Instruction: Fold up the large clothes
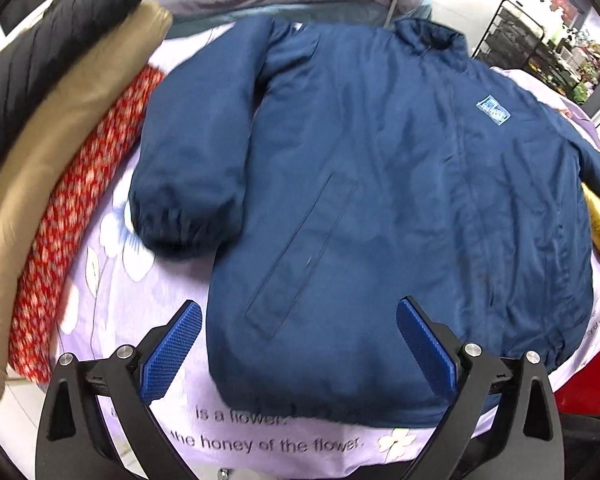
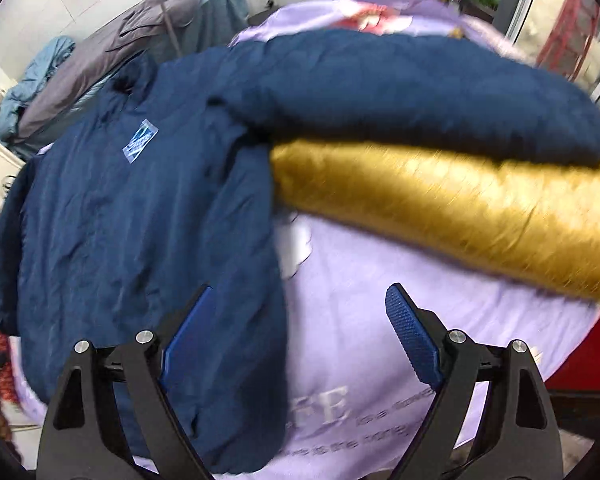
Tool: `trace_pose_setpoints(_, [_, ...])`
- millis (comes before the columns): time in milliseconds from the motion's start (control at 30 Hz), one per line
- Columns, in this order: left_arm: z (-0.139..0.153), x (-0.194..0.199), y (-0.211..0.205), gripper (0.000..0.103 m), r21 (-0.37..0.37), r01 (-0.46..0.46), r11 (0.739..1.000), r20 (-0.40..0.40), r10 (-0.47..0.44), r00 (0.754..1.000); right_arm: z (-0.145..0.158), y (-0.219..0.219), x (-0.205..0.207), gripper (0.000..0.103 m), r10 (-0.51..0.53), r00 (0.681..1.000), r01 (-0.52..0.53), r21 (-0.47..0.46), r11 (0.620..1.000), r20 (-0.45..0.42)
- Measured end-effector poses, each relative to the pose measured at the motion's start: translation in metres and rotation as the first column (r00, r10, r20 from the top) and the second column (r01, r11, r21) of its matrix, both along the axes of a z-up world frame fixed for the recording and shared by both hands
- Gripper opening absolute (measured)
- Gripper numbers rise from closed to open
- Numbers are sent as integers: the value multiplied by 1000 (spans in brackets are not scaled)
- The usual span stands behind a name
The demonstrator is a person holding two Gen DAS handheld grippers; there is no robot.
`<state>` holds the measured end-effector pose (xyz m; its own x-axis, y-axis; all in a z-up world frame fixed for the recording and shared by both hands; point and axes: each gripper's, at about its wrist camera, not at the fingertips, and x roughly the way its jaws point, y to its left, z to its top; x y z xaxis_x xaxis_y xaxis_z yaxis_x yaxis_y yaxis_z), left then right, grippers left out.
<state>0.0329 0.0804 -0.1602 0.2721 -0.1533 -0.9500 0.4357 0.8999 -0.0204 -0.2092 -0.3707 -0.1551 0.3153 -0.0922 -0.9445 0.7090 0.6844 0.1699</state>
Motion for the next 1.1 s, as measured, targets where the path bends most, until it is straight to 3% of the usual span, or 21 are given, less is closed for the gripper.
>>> trace_pose_setpoints(167, [-1,-10,12,96,-155,-1,988,-36,-5,999,-27,14,-16,86,-49,999,46,137,989,15])
trace_pose_setpoints(267, [-6,-5,-3,96,-180,38,983,-30,-44,999,-42,24,-26,86,-82,997,83,185,979,-12])
trace_pose_setpoints(400, [-22,21,-23,96,-129,50,990,-35,-55,998,-48,30,-28,86,-90,996,94,201,975,-27])
trace_pose_setpoints(467, [-31,44,-19,96,-44,20,999,-7,-21,1000,-46,33,-27,86,-85,996,88,201,976,-27])
trace_pose_setpoints(567, [-35,74,12,96,19,-85,996,23,84,996,-43,36,-28,86,-80,997,83,190,978,-23])
trace_pose_setpoints(633, [-33,97,49,96,45,-209,977,53,207,977,-41,36,-32,86,-80,996,83,185,979,-25])
trace_pose_setpoints(733, [-30,113,86,96,8,-296,955,34,296,955,-43,36,-41,86,-82,996,87,199,976,-30])
trace_pose_setpoints(800, [-30,113,97,96,-77,-281,957,-52,278,959,-47,37,-47,86,-85,996,89,218,972,-28])
trace_pose_setpoints(933, [-43,82,83,96,-219,-159,963,-197,116,973,-55,40,-55,86,-100,995,88,287,954,27])
trace_pose_setpoints(1000, [-54,64,73,96,-227,-116,967,-227,63,972,-58,42,-56,86,-103,993,81,317,945,53])
trace_pose_setpoints(1100, [-81,40,59,96,-162,-81,983,-271,34,962,-68,48,-51,86,-76,995,50,353,934,60])
